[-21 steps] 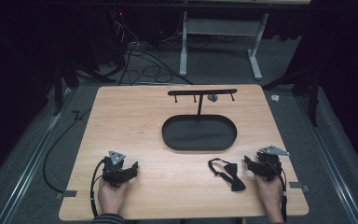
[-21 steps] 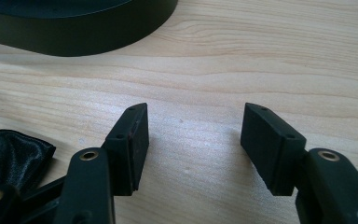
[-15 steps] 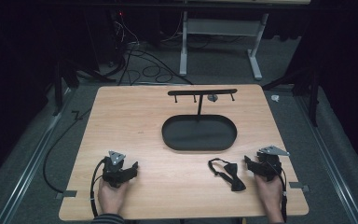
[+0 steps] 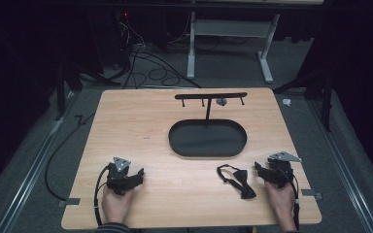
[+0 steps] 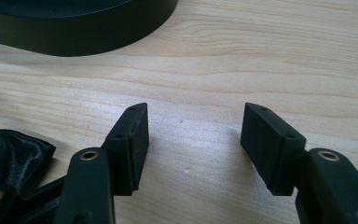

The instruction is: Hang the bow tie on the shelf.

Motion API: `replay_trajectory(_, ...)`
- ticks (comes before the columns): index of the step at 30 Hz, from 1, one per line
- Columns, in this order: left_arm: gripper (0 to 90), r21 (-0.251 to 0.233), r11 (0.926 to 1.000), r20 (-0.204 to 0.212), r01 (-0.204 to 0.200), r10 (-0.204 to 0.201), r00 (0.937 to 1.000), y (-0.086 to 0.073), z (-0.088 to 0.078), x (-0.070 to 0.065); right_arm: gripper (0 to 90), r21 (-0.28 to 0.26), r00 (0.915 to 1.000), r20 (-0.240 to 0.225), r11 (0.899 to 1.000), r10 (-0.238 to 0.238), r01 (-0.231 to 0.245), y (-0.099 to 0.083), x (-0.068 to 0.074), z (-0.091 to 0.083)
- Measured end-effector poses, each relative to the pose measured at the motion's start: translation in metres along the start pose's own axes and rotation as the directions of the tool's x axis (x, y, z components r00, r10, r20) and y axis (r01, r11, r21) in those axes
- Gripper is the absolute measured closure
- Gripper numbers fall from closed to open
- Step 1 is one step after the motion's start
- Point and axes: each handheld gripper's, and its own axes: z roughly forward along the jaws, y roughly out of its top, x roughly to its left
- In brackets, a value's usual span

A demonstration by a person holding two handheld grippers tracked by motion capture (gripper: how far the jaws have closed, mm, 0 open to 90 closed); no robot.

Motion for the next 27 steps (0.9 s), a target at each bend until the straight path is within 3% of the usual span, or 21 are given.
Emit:
replay_trajectory(14, 28.5, 0.002, 1.0, 0.002, -0.002, 0.002, 1.0, 0.0, 0.0, 0.0, 42.5, -0.001, 0.9999, -0.011, 1.0, 0.006, -0.006, 0.0, -0.001, 0.0)
replay_trajectory(18, 28.4, 0.004, 1.0, 0.002, -0.002, 0.002, 1.0, 0.0, 0.0, 0.0, 43.7, -0.002, 0.9993, -0.036, 1.0, 0.006, -0.006, -0.001, -0.003, -0.002)
replay_trajectory(23, 28.3, 0.004, 1.0, 0.002, -0.003, 0.003, 1.0, 0.0, 0.0, 0.0, 46.6, 0.017, 0.9977, -0.053, 0.999, 0.042, -0.041, -0.002, -0.006, -0.007)
replay_trajectory(27, 28.3, 0.004, 1.0, 0.002, -0.003, 0.003, 1.0, 0.0, 0.0, 0.0, 48.6, 0.012, 0.9973, -0.061, 0.999, 0.041, -0.04, -0.003, -0.006, -0.011)
